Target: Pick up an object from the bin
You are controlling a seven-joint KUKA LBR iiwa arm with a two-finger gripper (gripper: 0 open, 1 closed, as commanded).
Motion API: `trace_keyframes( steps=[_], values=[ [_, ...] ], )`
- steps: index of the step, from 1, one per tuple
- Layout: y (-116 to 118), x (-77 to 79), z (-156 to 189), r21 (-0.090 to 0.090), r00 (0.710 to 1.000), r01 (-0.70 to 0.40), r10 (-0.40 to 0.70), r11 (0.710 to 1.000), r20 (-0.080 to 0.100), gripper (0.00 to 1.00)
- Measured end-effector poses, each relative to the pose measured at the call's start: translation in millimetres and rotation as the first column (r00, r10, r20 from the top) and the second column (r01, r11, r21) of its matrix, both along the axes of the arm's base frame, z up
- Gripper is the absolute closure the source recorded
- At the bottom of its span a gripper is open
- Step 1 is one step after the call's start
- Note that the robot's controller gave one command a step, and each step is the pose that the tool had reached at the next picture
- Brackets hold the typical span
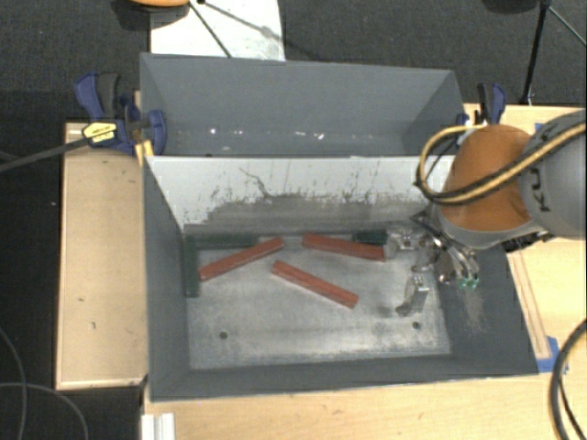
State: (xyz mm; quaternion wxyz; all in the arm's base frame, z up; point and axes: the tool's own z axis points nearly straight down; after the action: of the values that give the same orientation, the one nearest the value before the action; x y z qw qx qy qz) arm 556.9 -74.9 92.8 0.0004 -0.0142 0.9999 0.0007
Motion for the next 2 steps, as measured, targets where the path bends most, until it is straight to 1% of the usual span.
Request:
trace_keyframes(
  steps=[1, 2],
  values=[
    [9, -5.6, 4, -0.001, 0.999, 0.043, -0.043, 0.999, 0.000, 0.00],
    [49, 4.6, -17, -0.001, 0.989, 0.149, -0.149, 0.989, 0.001, 0.00]
  ],
)
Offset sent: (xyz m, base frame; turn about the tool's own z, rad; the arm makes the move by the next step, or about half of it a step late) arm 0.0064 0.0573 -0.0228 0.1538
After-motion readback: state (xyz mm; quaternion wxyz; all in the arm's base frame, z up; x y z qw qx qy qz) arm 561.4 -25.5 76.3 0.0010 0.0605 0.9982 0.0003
